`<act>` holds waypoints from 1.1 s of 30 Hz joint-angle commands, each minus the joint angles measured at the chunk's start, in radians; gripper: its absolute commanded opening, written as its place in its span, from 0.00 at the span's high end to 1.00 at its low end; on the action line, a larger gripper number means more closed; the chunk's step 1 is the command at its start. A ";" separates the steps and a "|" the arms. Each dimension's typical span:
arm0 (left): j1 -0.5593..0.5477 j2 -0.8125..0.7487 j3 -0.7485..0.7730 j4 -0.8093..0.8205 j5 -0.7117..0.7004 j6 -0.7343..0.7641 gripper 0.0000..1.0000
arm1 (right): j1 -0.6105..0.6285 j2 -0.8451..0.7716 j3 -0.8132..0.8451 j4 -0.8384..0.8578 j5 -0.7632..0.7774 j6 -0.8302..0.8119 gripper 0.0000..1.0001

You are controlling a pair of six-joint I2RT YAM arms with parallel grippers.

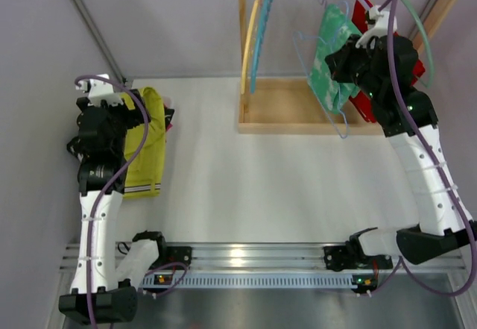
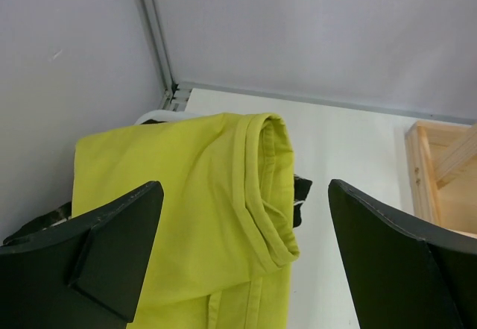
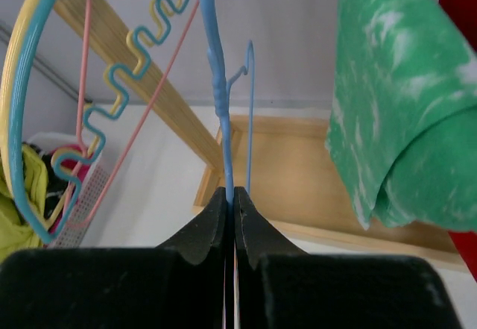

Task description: Remove the trousers from the hanger

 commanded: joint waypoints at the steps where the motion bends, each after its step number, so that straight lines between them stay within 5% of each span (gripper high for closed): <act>1: 0.004 -0.019 0.047 -0.022 0.082 0.001 0.01 | 0.019 0.087 0.144 0.060 0.114 -0.007 1.00; 17: 0.004 -0.062 0.083 -0.097 0.113 -0.068 0.01 | 0.233 0.486 0.536 0.224 0.587 -0.357 1.00; 33: 0.004 -0.073 0.060 -0.097 0.110 -0.098 0.01 | 0.267 0.598 0.559 0.384 0.576 -0.497 1.00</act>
